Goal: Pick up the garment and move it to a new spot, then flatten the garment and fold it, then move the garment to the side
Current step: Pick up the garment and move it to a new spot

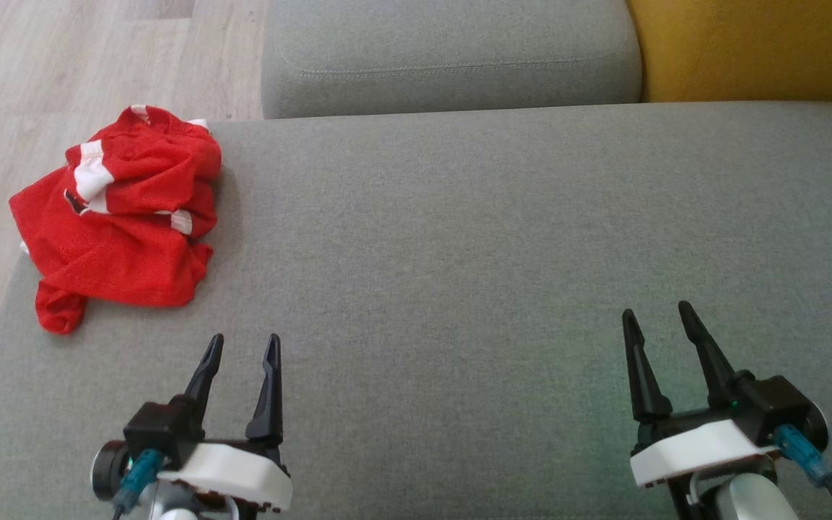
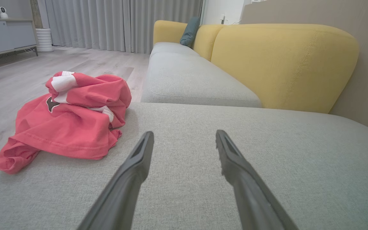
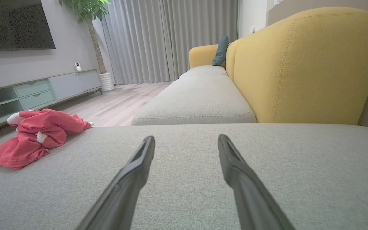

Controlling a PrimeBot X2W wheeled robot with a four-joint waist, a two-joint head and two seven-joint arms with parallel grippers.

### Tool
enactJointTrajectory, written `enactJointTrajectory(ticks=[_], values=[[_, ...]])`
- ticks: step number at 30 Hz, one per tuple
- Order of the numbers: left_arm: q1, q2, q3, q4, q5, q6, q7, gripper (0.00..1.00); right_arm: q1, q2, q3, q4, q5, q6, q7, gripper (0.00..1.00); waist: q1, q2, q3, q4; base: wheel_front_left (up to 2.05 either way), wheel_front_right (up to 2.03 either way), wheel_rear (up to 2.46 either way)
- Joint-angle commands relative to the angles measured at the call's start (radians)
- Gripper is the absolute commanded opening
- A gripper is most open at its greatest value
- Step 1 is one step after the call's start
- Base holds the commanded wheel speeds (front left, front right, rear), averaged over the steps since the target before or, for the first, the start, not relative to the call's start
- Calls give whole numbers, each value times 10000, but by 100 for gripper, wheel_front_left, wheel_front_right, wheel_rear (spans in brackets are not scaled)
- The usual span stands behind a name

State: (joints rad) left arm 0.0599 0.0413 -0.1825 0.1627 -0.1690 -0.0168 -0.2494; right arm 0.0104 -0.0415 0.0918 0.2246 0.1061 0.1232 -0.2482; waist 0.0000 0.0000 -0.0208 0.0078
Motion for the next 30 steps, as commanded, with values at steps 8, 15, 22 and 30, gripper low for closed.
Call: enactJointTrajectory(ticks=[8, 15, 22, 30], values=[[-334, 89, 311, -225, -7, 45, -124, 100, -538, -87, 213, -270, 77, 75, -136, 100, 0, 0, -8, -3, 0, 0, 0], [-345, 89, 302, -202, 1, 35, -124, 100, -512, -87, 194, -332, 97, 75, -136, 100, 0, 0, -4, 50, 0, 0, 0], [-387, 89, 291, -207, 83, -1, -124, 100, -419, -87, 116, -465, 138, 75, -136, 100, 0, 0, -21, 711, 0, 0, 0], [-427, 89, 401, -196, 271, -85, -124, 100, -377, -87, 166, -527, 281, 75, -136, 100, 0, 0, -60, 2311, 0, 0, 0]])
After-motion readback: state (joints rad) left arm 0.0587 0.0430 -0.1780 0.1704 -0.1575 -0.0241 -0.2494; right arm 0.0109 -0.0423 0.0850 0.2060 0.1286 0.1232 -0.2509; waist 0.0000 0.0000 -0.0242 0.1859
